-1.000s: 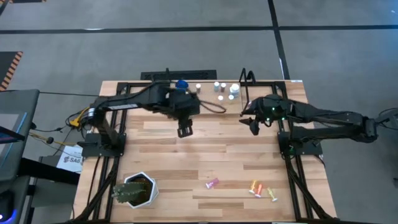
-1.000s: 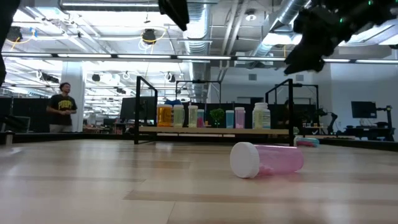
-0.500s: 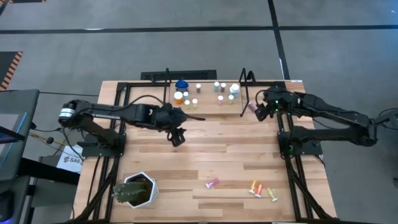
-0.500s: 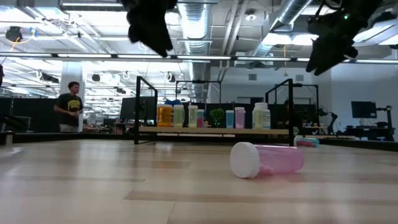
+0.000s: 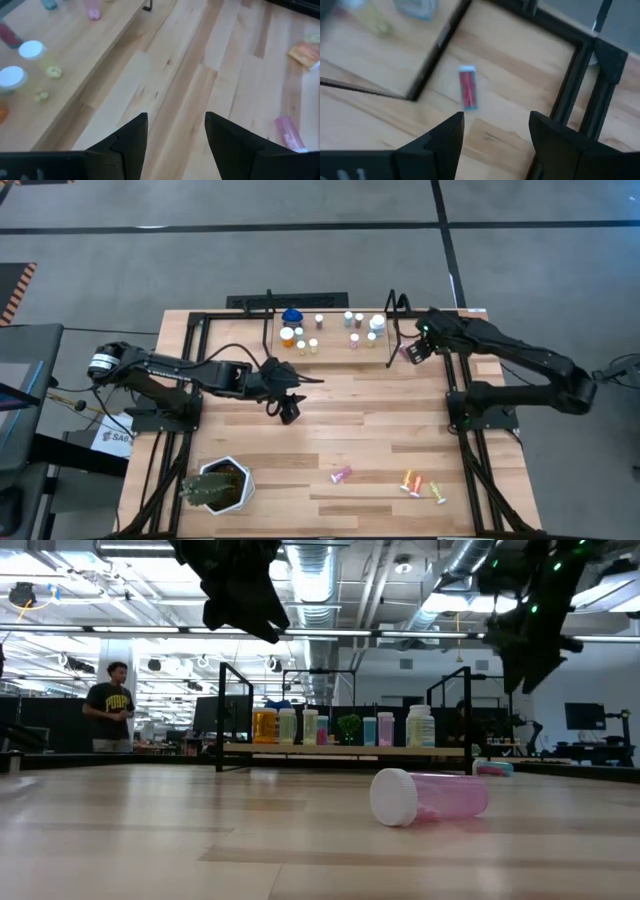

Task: Pick and place medicine bottles onto shelf by color
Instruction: Put the blue pill bottle on the shelf

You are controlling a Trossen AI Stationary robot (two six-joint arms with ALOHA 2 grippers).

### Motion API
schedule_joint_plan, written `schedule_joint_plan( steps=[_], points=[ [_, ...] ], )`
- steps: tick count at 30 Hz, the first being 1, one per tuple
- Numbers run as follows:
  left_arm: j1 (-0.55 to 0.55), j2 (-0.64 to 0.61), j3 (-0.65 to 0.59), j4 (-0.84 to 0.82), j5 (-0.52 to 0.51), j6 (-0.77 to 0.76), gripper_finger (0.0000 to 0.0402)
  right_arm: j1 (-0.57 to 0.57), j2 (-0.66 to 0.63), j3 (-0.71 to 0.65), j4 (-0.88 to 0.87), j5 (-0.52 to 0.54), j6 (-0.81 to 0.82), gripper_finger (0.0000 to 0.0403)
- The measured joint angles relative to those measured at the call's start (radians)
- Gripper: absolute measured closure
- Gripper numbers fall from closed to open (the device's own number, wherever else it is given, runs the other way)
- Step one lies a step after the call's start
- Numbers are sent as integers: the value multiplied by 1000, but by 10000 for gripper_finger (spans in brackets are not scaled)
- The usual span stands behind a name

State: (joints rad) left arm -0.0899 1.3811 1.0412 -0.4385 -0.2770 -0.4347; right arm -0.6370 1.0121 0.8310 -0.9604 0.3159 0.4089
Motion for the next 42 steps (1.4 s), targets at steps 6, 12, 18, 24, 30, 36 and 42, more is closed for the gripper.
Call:
schedule_joint_plan(
  steps=[6, 12, 18, 24, 30, 36, 42],
  points=[
    [-25, 0, 0, 2, 0, 0, 219, -90, 97, 0, 3, -53, -111, 159],
    [-36, 1, 0, 3, -24, 0, 219, -198, 142, 0, 26, -141, -54, 159],
    [-36, 1, 0, -4, -24, 0, 219, -255, 200, 0, 78, -228, -39, 159],
    [-36, 2, 0, -47, -25, -5, 219, -296, 286, -1, 83, -240, -3, 159],
    [-36, 2, 0, -78, -33, -4, 219, -315, 364, -1, 114, -241, -31, 159],
    [-36, 2, 0, -94, -42, -6, 219, -302, 431, -1, 169, -242, -75, 159],
    [-36, 2, 0, -95, -41, -14, 219, -278, 486, -2, 219, -313, -54, 159]
  ],
)
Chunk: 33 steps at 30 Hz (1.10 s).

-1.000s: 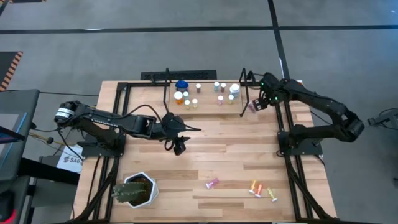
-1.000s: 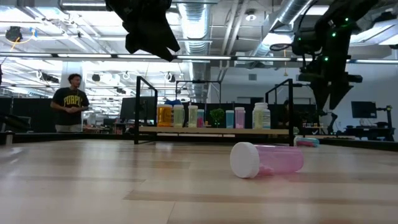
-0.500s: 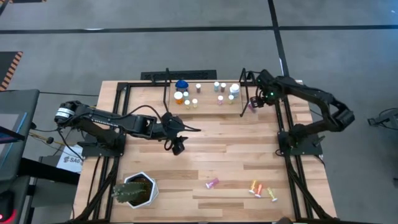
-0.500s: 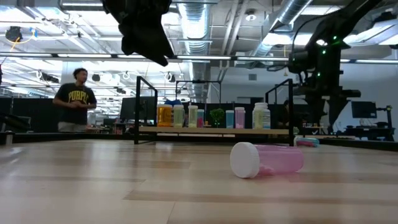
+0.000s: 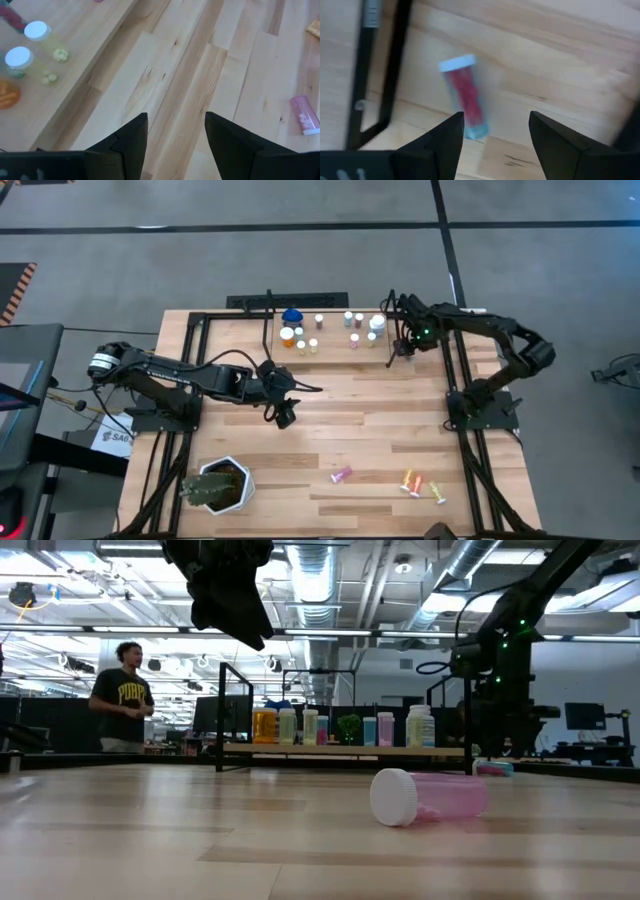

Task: Pick and place medicine bottles onto shelf by color
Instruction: Put the blue pill bottle on the shelf

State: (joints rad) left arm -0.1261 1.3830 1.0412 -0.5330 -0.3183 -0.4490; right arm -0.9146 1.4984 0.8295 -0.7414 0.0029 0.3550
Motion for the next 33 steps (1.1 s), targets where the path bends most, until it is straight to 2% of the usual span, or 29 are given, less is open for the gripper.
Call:
schedule_joint_plan(
  steps=[16, 33],
  points=[
    [0, 0, 0, -15, -1, -6, 219, 33, 119, 2, 60, -11, -27, 164],
    [0, 0, 0, -25, 0, -32, 219, 36, 117, 3, 31, -4, -40, 281]
  ],
)
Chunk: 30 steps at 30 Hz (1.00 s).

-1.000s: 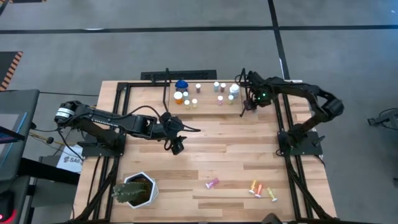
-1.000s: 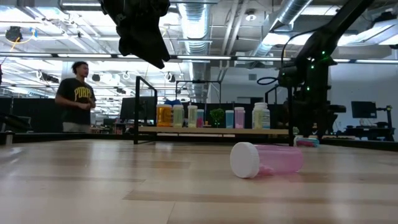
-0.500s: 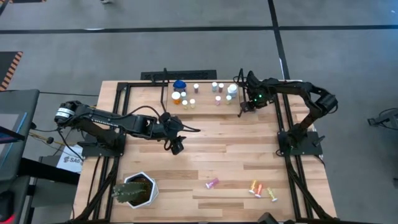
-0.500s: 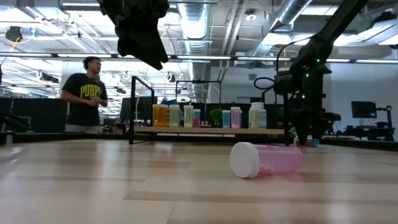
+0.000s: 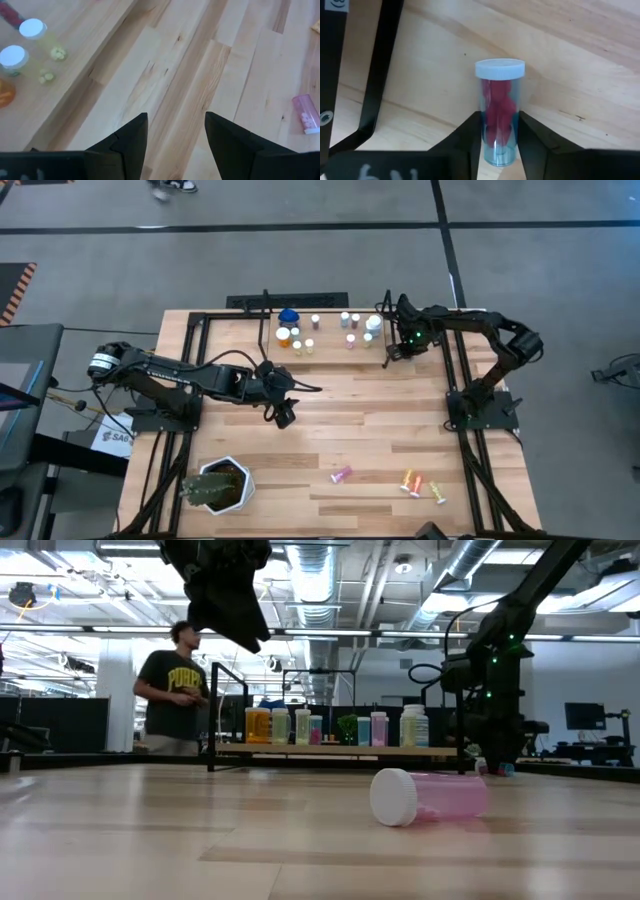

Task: Pick and place medicine bottles onto shelf by color
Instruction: Put the blue pill bottle on the shelf

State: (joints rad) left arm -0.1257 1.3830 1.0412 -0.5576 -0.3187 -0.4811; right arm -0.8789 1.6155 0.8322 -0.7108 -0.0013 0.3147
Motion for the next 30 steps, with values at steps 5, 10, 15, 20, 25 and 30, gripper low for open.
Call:
schedule_joint_plan(
  steps=[5, 10, 15, 20, 25, 30],
  points=[
    [0, 0, 0, -10, 0, -13, 219, -16, -37, -2, -57, 16, 72, 283],
    [4, 0, 0, -13, 0, 0, 219, -48, -127, -2, -132, 125, 135, 280],
    [19, 0, 0, -3, -5, 25, 219, -60, -254, -3, -147, 144, 167, 280],
    [28, 0, 0, 43, -35, 97, 219, -59, -380, -2, -124, 141, 204, 280],
    [49, 0, 0, 141, -37, 184, 219, -59, -509, -2, -71, 146, 243, 280],
    [67, 0, 0, 299, -37, 266, 219, -42, -641, 38, -52, 162, 262, 280]
  ],
)
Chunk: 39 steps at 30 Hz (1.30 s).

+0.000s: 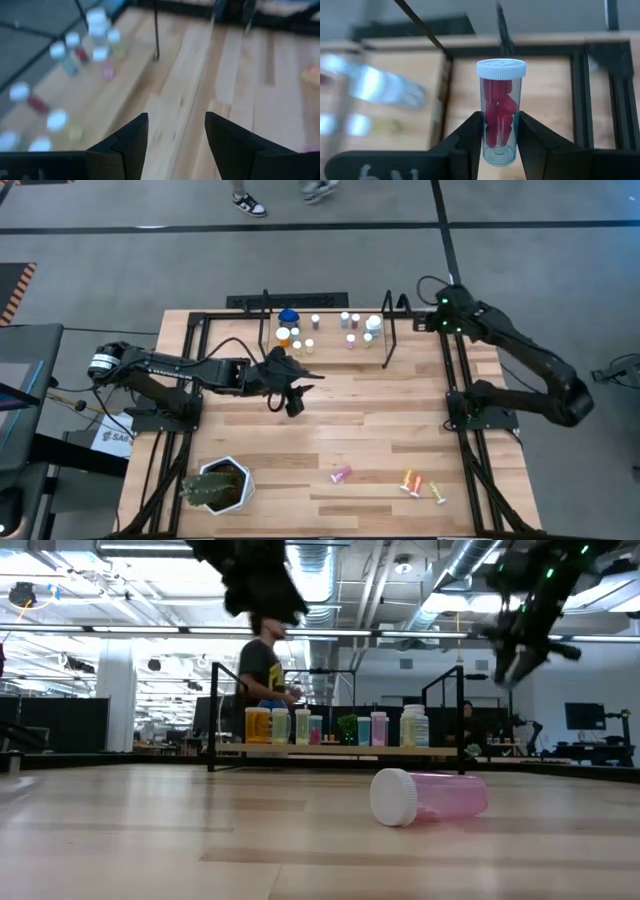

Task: Pick and place medicine bottles onto shelf by color
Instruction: Put the blue pill bottle on the shelf

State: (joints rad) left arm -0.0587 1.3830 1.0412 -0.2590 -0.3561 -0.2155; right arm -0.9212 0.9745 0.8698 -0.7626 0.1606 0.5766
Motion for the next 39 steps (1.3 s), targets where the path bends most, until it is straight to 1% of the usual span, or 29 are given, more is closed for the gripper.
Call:
schedule_joint_plan(
  steps=[5, 7, 10, 14, 17, 19, 21, 24, 28, 35, 39],
  points=[
    [5, 0, 0, 207, 0, 128, 219, 65, -119, 77, 72, 20, -1, 280],
    [5, 0, 0, 305, 0, 184, 219, 114, -159, 87, 142, 21, 0, 280],
    [5, 10, 1, 449, 0, 249, 219, 216, -191, 87, 250, 11, 6, 280],
    [4, 26, 3, 624, -1, 350, 219, 374, -182, 87, 408, 8, 42, 280],
    [5, 50, 1, 725, -21, 420, 219, 494, -144, 87, 588, 9, 44, 280],
    [4, 62, 1, 774, -47, 458, 219, 567, -104, 87, 717, 9, 17, 280],
    [5, 76, 1, 833, -52, 471, 219, 633, -56, 87, 851, 9, -45, 280],
    [6, 80, 2, 853, -37, 454, 219, 714, 17, 87, 1002, -2, -171, 280],
    [10, 80, 9, 837, 57, 387, 219, 798, 112, 86, 1102, -6, -296, 280],
    [11, 80, 9, 803, 180, 314, 219, 887, 231, 86, 1195, -122, -373, 280],
    [10, 80, 8, 798, 203, 289, 219, 915, 255, 87, 1202, -153, -385, 280]
  ],
)
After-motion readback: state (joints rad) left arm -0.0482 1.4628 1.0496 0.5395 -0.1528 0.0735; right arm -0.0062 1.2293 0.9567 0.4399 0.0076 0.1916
